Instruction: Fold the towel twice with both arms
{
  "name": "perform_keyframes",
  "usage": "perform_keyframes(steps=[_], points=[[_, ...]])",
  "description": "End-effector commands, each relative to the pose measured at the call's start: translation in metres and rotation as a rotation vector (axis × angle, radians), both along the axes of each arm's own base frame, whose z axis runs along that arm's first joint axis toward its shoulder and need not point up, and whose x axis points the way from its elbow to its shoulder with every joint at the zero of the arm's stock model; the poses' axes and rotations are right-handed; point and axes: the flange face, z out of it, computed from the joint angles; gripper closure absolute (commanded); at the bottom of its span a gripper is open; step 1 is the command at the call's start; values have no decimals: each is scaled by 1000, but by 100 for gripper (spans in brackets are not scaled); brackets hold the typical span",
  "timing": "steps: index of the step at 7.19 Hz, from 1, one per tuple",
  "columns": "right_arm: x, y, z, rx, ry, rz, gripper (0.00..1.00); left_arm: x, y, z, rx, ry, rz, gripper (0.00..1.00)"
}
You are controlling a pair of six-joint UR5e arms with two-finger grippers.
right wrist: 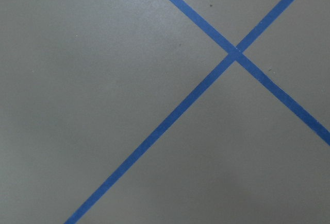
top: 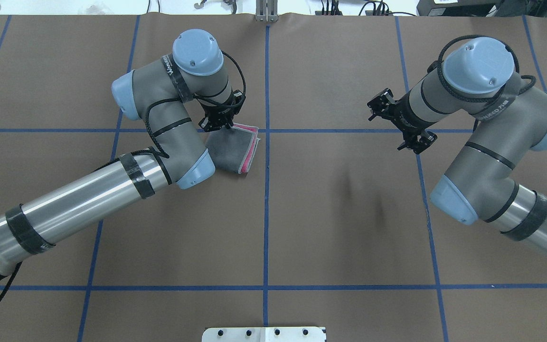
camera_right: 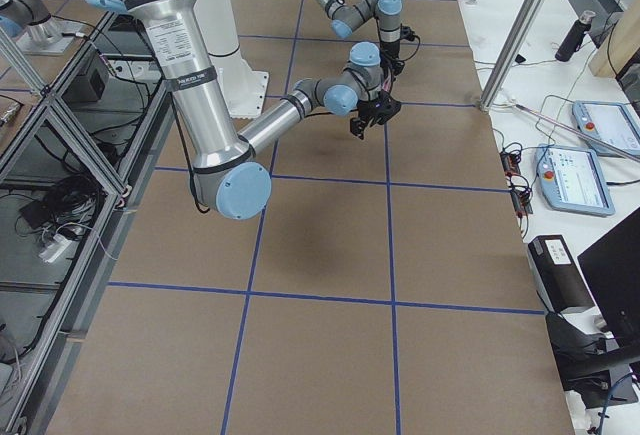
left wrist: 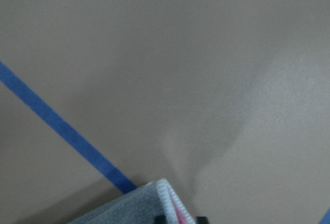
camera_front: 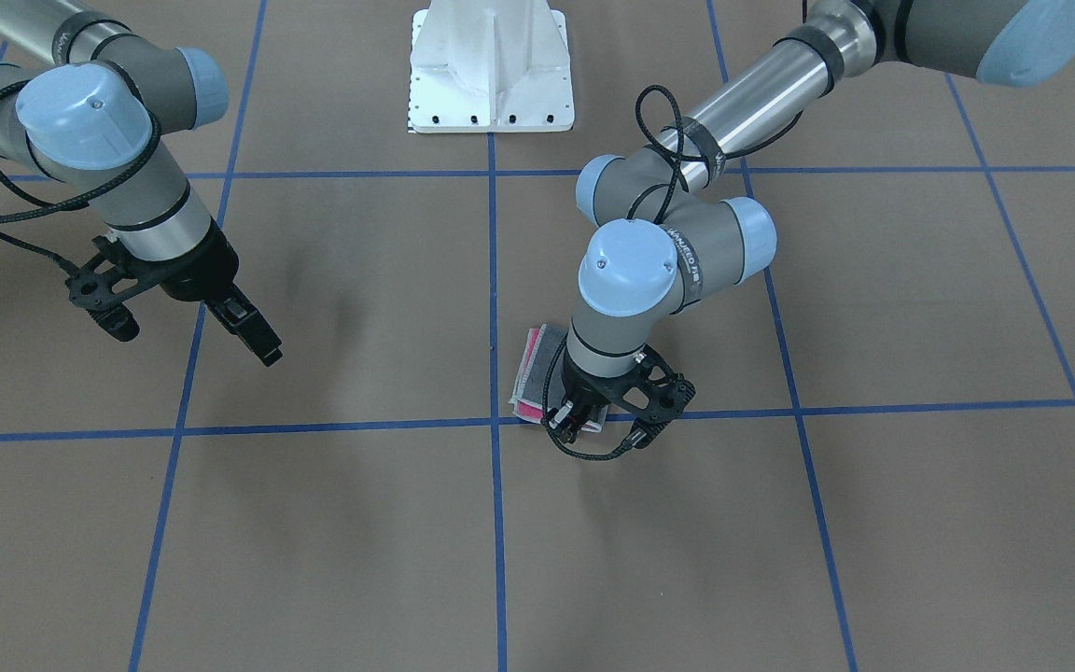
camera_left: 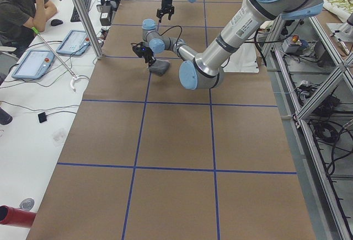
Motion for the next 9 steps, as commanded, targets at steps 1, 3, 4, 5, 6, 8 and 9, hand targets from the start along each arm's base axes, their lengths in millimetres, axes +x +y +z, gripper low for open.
perform_keyframes(steps=[1, 3, 4, 5, 6, 8, 9], points=[[-1, 1, 1, 0, 2, -1, 0, -9, -11, -6, 31, 37, -23, 0], [0, 1, -2, 5, -1, -2, 0, -23, -22, -8, 36, 52, -46, 0], [6, -3, -4, 14, -5, 1, 0, -33, -27, -12, 55, 57, -37, 0], [17, -12, -1, 32, 4, -7, 0, -46, -28, -22, 75, 81, 15, 0], [30, -20, 2, 88, 23, -42, 0, -80, -33, -7, 99, 87, 63, 0], [78, -45, 16, 149, 87, -160, 0, -160, -2, 66, 280, 23, 199, 0], [110, -59, 23, 192, 94, -231, 0, -192, 26, 93, 368, -46, 310, 0]])
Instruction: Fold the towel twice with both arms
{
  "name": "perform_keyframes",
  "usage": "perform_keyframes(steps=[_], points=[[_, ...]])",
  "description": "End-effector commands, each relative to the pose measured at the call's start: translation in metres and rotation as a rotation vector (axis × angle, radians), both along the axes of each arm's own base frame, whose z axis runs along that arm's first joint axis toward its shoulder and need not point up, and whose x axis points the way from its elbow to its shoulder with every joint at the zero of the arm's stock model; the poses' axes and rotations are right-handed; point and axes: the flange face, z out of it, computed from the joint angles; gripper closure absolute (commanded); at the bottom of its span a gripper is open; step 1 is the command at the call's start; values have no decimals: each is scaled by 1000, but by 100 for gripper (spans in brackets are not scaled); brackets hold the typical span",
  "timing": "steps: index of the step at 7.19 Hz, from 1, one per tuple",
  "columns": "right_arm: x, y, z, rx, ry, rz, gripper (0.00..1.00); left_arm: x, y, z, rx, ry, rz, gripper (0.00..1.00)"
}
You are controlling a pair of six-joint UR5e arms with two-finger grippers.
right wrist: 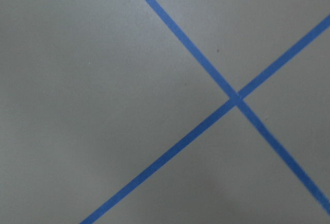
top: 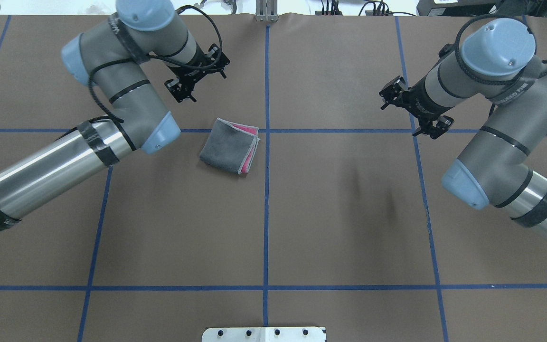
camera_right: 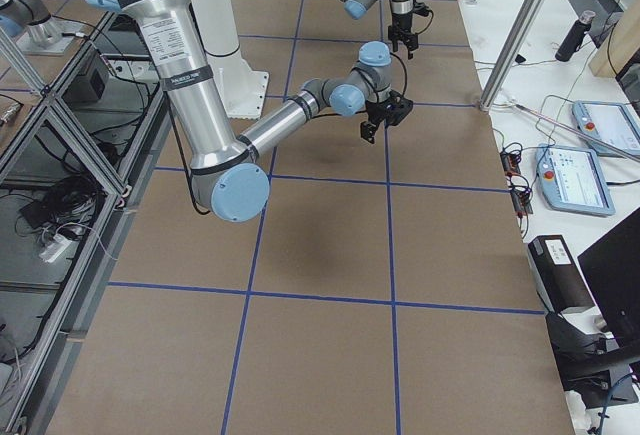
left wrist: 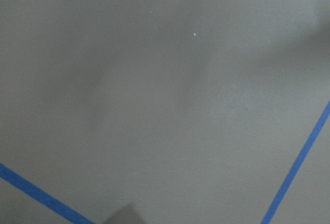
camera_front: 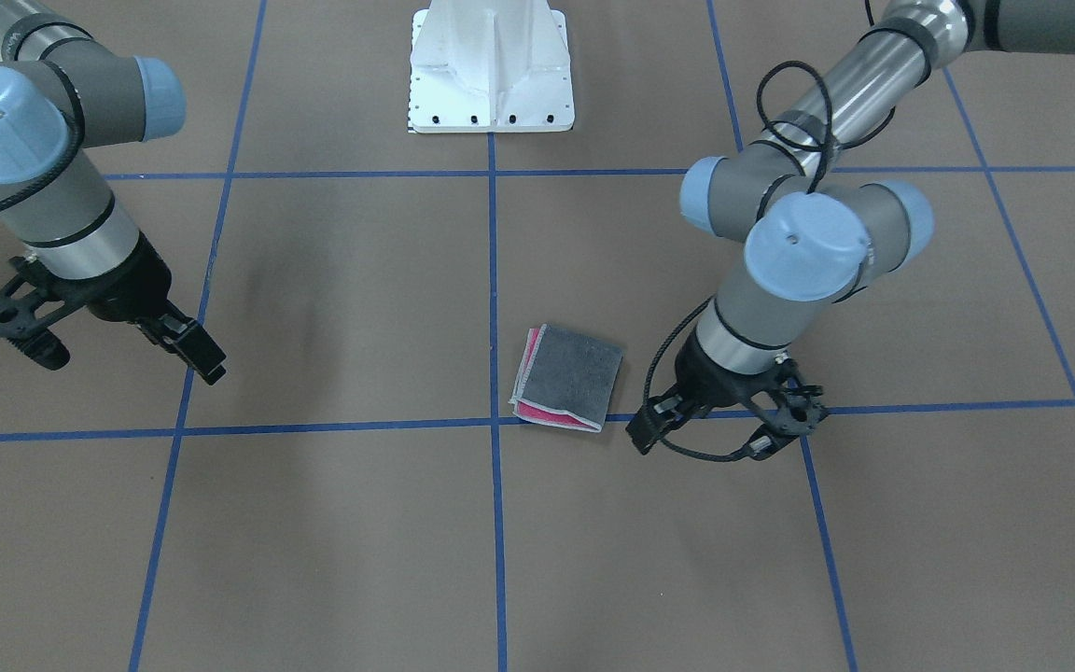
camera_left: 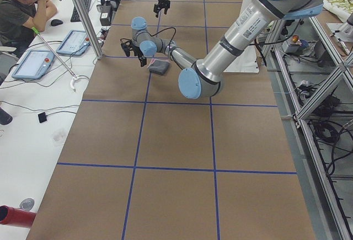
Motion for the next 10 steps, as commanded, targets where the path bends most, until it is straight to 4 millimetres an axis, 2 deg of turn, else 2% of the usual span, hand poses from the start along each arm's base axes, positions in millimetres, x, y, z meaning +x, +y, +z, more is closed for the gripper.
perform_keyframes(steps=[1, 2, 4, 5, 7, 8, 9, 10], points=[[64, -24, 19, 77, 47, -151, 0, -87, 48, 59, 208, -139, 191, 0], [97, -29, 36, 128, 61, -218, 0, -137, 70, 101, 300, -195, 278, 0], [159, -22, 89, 210, 72, -329, 0, -259, 85, 178, 394, -208, 401, 0], [190, -14, 114, 236, 74, -363, 0, -300, 85, 204, 426, -227, 433, 0], [244, 14, 168, 277, 84, -425, 0, -374, 78, 230, 324, -226, 447, 0], [258, 24, 186, 298, 96, -463, 0, -405, 75, 236, 330, -222, 436, 0], [277, 37, 205, 294, 101, -468, 0, -436, 74, 263, 341, -216, 445, 0], [296, 51, 222, 307, 91, -482, 0, -457, 75, 289, 350, -199, 460, 0]])
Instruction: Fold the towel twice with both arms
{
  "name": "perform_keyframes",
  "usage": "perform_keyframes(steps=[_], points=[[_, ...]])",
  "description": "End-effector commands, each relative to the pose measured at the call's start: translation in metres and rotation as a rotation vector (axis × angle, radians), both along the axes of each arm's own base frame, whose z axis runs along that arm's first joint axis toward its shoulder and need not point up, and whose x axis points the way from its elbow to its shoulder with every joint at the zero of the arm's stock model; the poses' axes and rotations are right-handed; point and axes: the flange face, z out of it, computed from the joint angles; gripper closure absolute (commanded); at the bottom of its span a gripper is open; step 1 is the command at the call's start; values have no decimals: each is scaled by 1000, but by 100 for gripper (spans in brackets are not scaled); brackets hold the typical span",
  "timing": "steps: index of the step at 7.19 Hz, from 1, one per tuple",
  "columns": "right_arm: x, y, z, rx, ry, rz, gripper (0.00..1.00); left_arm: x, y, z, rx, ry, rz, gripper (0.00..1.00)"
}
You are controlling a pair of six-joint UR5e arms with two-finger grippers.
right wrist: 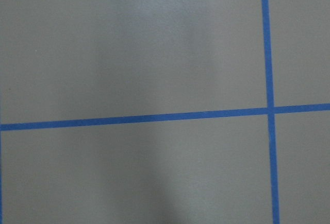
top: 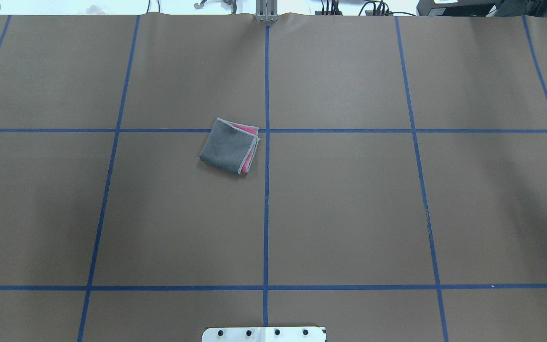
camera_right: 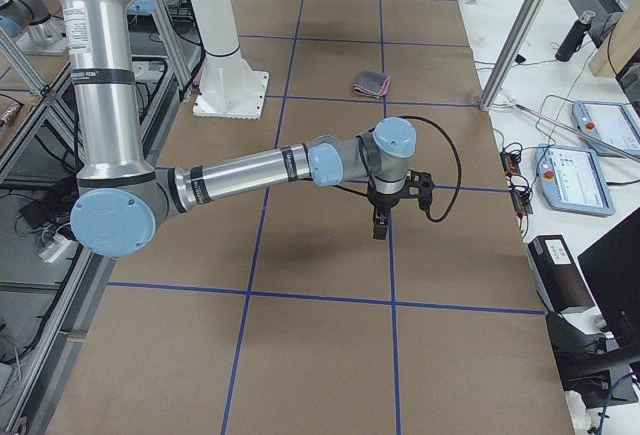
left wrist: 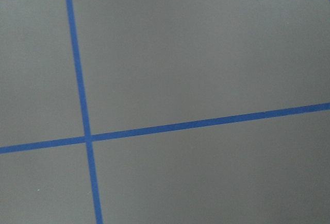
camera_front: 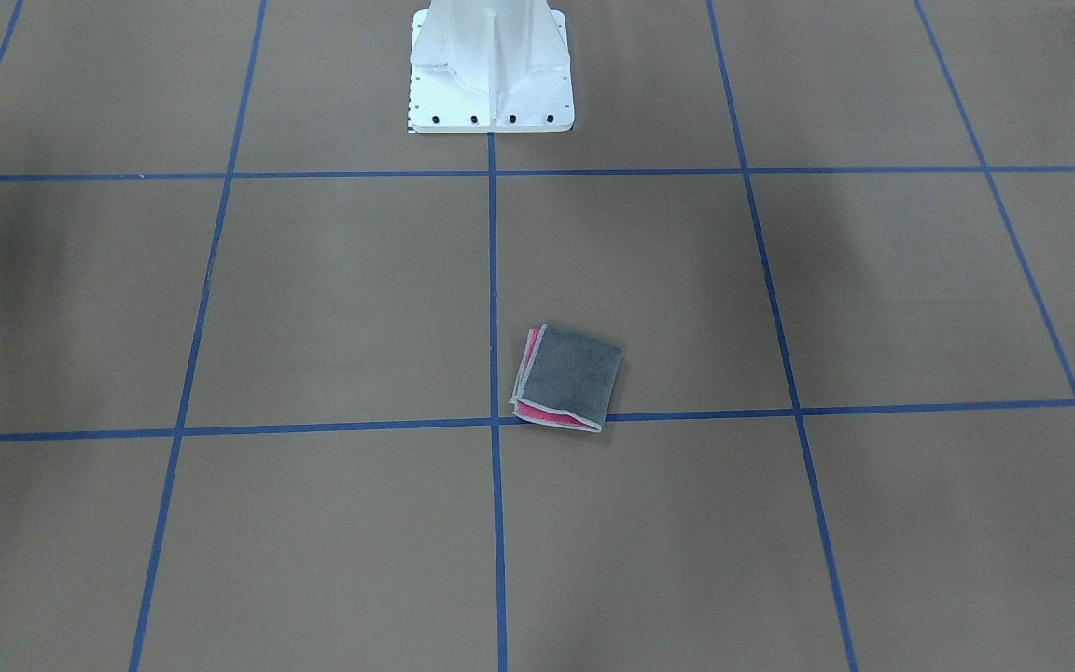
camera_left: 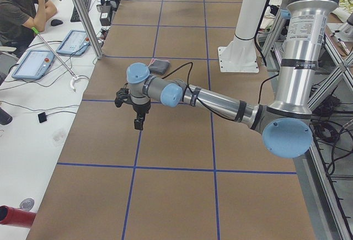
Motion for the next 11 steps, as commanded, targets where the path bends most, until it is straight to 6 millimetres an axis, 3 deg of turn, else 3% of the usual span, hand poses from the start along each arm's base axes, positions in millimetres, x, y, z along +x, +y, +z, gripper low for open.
perform_keyframes(steps=[1, 2, 3, 7, 11], points=[[35, 30, 33, 4, -28, -20, 0, -50, 5, 62, -1, 16, 37, 0], [44, 44, 48, -26, -32, -6, 0, -54, 15, 96, -41, 18, 48, 0], [47, 51, 55, -25, -35, -17, 0, -55, 32, 113, -80, 17, 38, 0], [46, 56, 55, -30, -75, -23, 0, -62, 35, 113, -94, 30, 19, 0], [52, 79, 82, -53, -1, -29, 0, -62, 33, 105, -70, 28, 20, 0]])
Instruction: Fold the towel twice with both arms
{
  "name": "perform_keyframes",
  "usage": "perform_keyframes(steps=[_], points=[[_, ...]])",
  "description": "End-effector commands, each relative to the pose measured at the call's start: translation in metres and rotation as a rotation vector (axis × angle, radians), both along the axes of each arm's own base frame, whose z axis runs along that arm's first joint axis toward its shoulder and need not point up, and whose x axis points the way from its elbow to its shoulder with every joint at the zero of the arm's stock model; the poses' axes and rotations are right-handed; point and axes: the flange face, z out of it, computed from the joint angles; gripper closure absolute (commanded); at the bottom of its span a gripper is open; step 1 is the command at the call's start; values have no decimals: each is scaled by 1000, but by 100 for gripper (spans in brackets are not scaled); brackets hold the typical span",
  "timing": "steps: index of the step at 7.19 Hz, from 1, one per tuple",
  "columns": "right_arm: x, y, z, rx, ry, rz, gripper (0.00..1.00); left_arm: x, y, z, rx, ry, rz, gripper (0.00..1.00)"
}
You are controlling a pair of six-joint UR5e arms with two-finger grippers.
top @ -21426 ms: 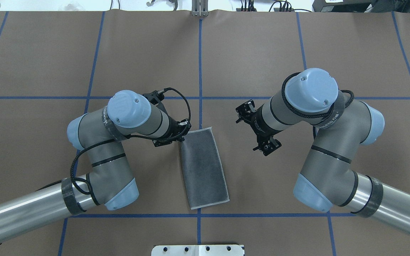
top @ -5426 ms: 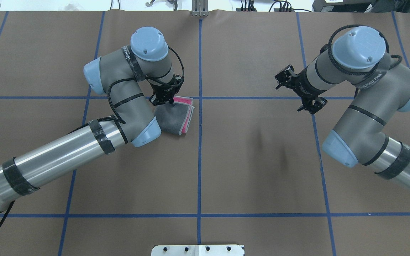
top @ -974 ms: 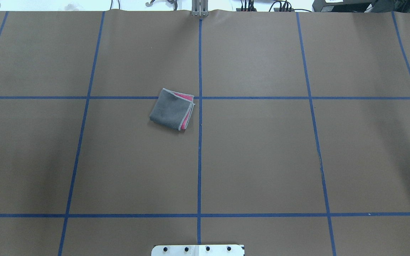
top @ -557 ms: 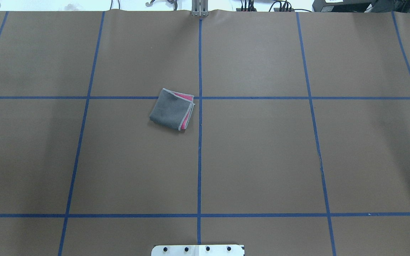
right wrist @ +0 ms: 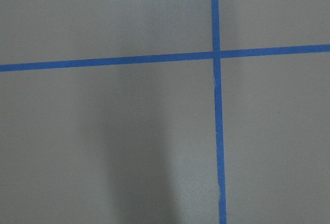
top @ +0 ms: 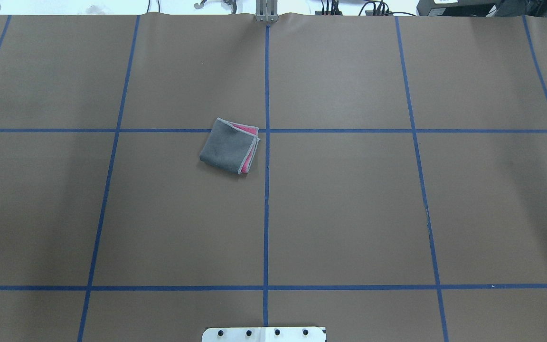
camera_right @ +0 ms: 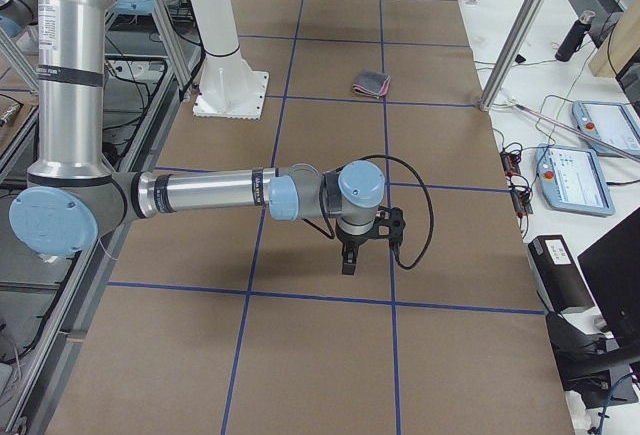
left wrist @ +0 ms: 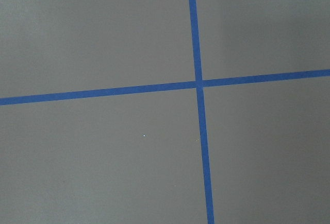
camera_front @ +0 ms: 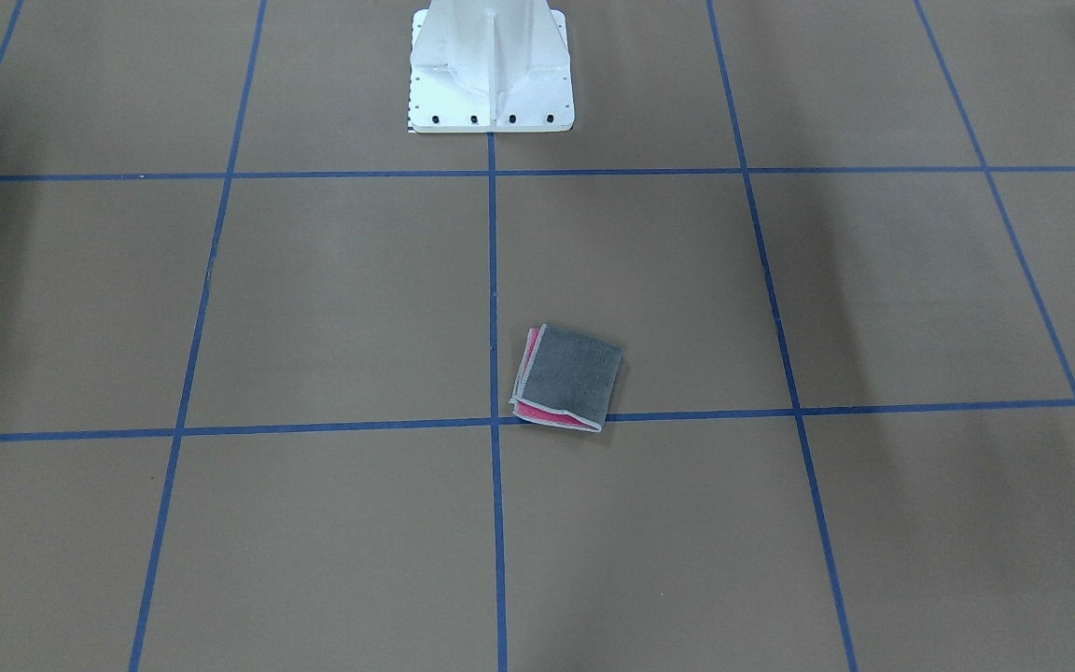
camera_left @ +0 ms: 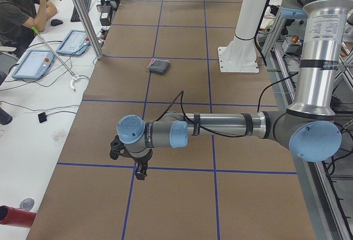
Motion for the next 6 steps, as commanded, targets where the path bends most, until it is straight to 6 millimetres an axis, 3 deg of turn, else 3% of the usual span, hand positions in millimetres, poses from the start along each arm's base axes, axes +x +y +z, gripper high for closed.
perform_keyframes(steps=[1, 5, 6], points=[[0, 6, 6, -6, 12, -1, 0, -1, 2, 4, -10, -6, -2, 0], [-2, -2, 1, 38, 19, 2, 0, -1, 14, 17, -71, 1, -23, 0], [-5, -2, 1, 40, 21, -4, 0, -1, 16, 22, -155, 2, -59, 0]])
